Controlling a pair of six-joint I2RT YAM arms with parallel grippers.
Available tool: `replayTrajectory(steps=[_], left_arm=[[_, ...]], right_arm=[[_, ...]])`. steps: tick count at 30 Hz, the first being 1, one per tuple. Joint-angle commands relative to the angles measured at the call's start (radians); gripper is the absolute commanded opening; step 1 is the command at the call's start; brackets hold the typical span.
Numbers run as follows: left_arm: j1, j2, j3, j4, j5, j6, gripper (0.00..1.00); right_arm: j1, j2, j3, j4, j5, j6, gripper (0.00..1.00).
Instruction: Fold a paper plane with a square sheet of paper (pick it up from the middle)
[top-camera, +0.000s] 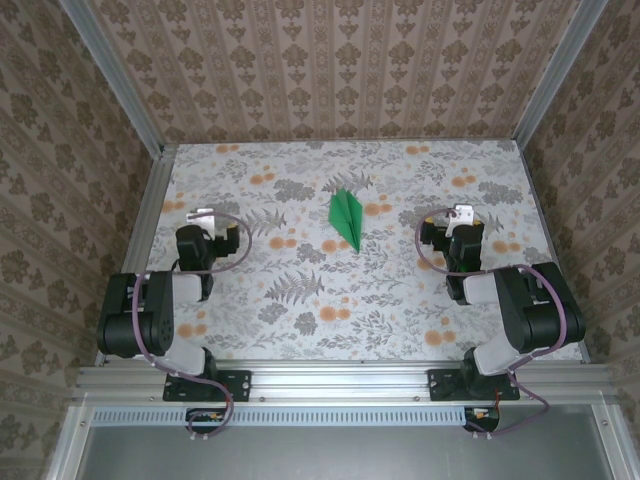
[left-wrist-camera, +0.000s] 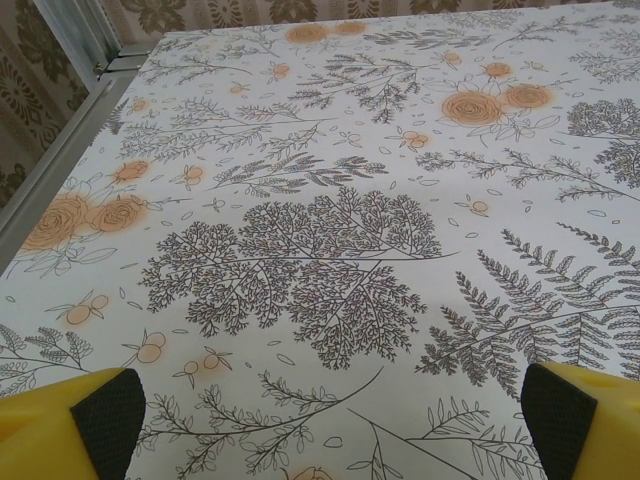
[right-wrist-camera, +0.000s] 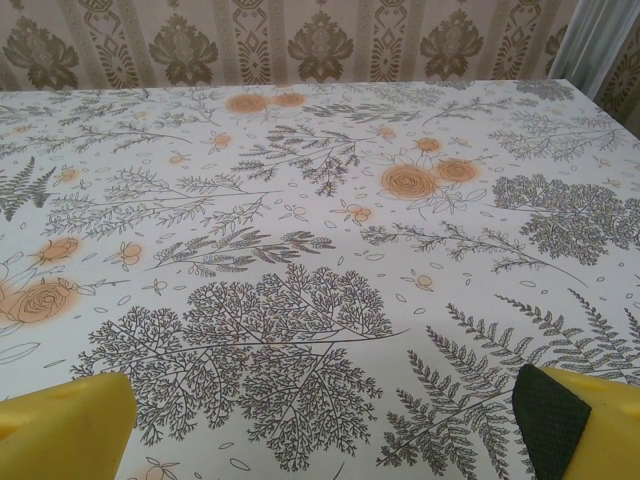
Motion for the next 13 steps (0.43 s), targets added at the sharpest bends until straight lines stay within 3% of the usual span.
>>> replayTrajectory(steps=[1, 13], left_arm=[[0.000, 0.003, 0.022, -0.010, -0.002, 0.027, 1.00], [0.000, 0.004, 0.023, -0.013, -0.001, 0.027, 1.00]], right_arm=[[-0.008, 0.006, 0.007, 0.018, -0.026, -0.001, 1.00], [-0.010, 0.005, 0.002, 0.023, -0.031, 0.000, 1.00]])
